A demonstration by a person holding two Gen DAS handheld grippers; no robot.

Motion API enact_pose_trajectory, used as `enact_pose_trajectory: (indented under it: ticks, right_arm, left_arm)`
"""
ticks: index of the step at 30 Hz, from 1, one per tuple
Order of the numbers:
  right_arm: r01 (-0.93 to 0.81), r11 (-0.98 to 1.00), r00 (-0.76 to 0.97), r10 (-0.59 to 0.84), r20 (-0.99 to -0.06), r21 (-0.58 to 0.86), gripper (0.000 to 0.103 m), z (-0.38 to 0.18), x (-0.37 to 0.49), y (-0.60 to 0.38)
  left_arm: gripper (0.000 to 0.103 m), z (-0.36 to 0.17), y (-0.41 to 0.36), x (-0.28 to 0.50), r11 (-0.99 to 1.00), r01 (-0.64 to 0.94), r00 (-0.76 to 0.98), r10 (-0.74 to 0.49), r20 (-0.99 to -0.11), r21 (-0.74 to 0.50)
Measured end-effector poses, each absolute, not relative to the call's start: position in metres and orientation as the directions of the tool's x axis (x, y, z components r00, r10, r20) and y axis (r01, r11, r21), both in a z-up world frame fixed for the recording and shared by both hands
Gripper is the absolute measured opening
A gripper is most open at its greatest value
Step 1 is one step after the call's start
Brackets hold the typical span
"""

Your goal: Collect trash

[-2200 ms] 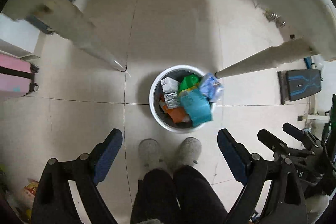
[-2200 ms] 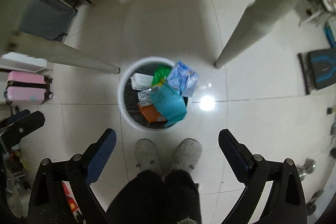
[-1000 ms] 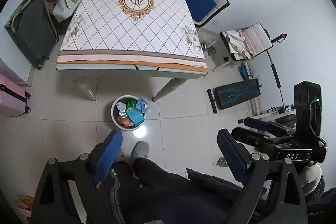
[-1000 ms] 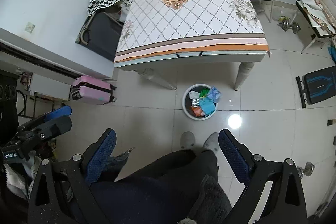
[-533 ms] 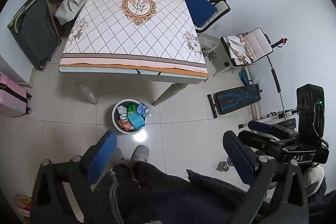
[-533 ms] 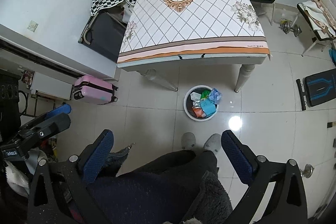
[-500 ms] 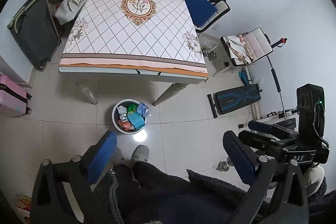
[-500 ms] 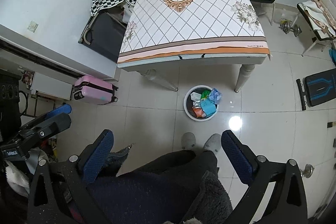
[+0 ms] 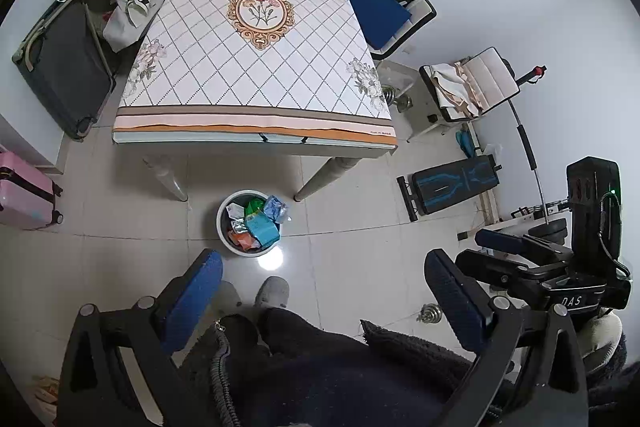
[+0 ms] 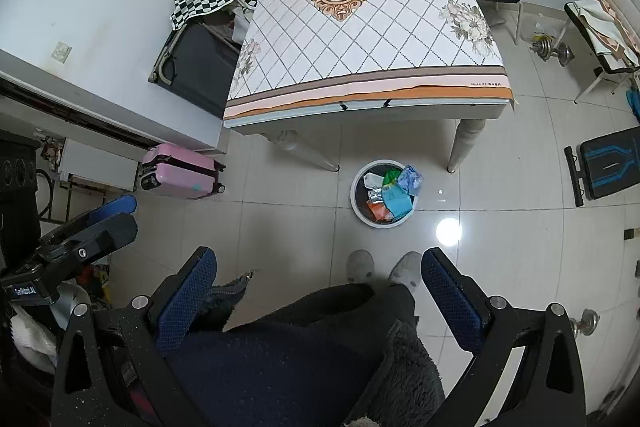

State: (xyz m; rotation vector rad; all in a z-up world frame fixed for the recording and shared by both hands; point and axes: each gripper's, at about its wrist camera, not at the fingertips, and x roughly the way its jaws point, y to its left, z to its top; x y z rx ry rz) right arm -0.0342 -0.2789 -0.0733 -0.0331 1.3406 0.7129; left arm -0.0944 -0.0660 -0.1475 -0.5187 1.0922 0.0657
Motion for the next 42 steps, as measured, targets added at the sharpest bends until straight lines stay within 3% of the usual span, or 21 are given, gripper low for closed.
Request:
enact_pose_trajectory:
  ticks: [42]
  right_arm:
    - [-0.463,0.801,0.057,0.454,-0.889,0.379,0.103,-0.069,-0.05,-0.293]
  left_arm:
    - [0.103,-0.152,-0.092,-0.091,0.892,-0.264,0.442,-0.226,-0.868,-0.366]
